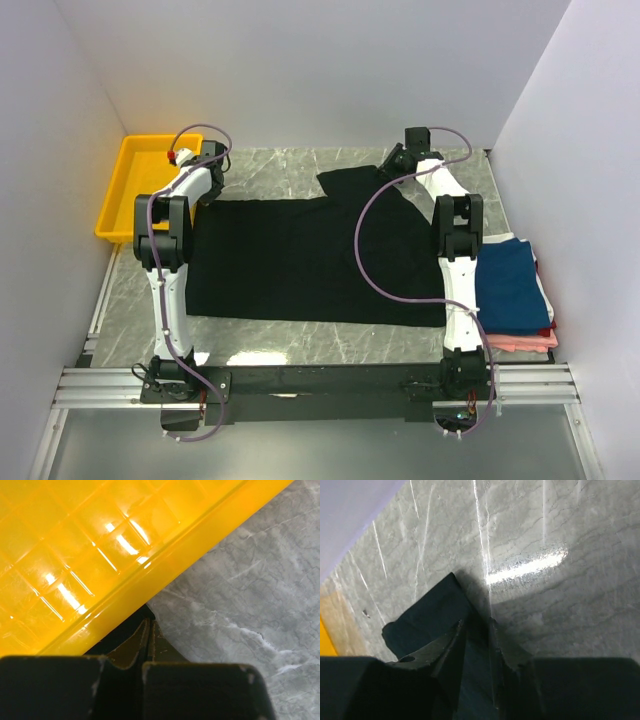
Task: Fold and stack the t-shirts
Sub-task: Fold the tshirt
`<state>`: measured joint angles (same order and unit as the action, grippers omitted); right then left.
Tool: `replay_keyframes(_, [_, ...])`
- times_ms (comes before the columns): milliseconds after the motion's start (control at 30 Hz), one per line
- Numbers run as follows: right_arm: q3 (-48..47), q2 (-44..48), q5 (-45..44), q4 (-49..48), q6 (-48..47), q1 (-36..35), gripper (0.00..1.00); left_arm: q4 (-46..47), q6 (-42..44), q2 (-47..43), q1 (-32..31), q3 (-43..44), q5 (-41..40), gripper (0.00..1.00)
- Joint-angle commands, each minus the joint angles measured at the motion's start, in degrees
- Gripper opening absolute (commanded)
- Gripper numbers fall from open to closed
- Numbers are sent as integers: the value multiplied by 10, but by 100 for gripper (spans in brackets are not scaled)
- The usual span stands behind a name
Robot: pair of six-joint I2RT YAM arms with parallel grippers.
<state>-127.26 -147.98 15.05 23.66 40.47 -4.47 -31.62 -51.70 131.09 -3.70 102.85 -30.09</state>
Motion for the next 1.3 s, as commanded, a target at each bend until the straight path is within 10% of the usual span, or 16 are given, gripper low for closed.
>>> replay_keyframes(0, [4, 37, -17, 38, -35, -9, 32, -3, 2, -8, -1, -14, 35, 1])
replay_keyframes(400, [-8, 63, -51, 54, -80, -5, 2, -2, 6, -14, 1, -10, 37, 1])
replay_keyframes(1267, [62, 163, -71, 28, -123, 15, 0, 0, 13, -49, 17, -3, 40, 1])
